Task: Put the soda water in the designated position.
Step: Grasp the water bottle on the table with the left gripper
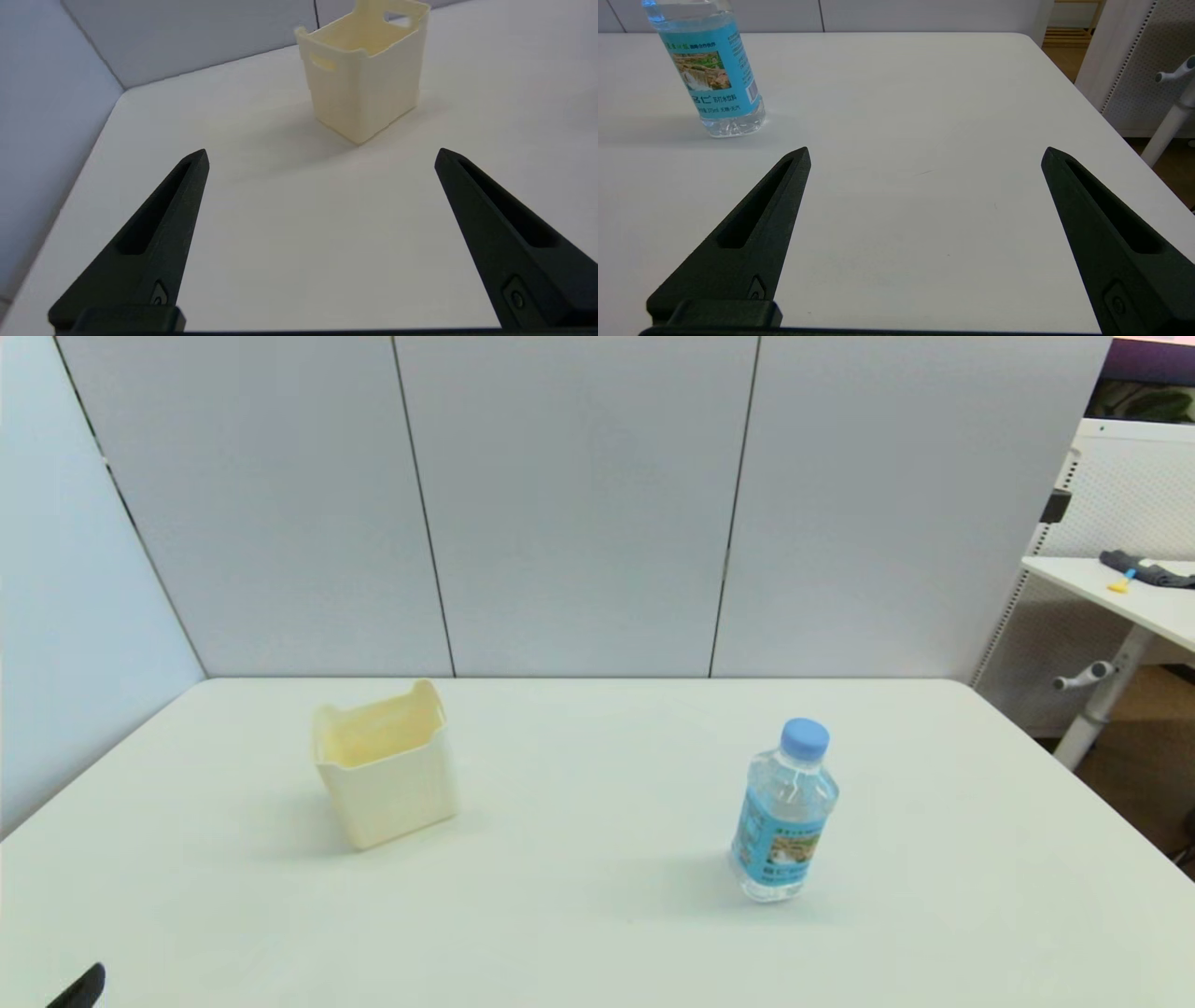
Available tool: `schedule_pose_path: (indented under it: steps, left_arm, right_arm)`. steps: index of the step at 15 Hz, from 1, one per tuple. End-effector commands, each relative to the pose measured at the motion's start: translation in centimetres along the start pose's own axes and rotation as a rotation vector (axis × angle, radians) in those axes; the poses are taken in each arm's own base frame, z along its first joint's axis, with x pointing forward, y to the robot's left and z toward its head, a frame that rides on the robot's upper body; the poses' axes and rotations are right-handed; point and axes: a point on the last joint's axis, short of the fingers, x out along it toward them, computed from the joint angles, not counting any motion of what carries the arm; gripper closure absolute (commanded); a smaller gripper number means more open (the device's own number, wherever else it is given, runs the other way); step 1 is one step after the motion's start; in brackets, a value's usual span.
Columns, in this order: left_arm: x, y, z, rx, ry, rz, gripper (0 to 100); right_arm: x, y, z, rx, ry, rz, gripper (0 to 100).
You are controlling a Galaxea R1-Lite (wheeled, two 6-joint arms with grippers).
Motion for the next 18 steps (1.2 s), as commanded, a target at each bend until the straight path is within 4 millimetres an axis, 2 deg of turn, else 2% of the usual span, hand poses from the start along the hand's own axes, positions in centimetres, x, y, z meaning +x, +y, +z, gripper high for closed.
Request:
schedule_pose_path:
  steps: [1, 5, 7, 11, 14, 18]
  left_arm:
    - [9.0, -0.5, 6.3, 0.164, 0.121, -0.324, 0]
    - [15.0, -4.6, 7.1, 0.186, 0.092, -0.492, 0]
    - [17.4, -7.9, 7.3, 0.167, 0.046, -0.586, 0]
    - [18.9, -12.2, 6.2, 0.112, 0.084, -0.708, 0]
    - [20.8, -14.9, 5.5, 0.065, 0.025, -0.799, 0]
    - [21.7, -18.9, 4.8, -0.038, -0.074, -0.892, 0]
  right_arm:
    - [0.0, 0.0, 0.0, 0.000, 0.001, 0.000, 0]
    - [0.0, 0.0, 0.0, 0.000, 0.001, 0.000, 0]
    - [0.0, 0.0, 0.0, -0.002, 0.001, 0.000, 0]
    - [0.0, 0.0, 0.0, 0.000, 0.001, 0.000, 0]
    - [0.0, 0.0, 0.0, -0.002, 0.001, 0.000, 0]
    - [0.0, 0.0, 0.0, 0.000, 0.001, 0.002, 0]
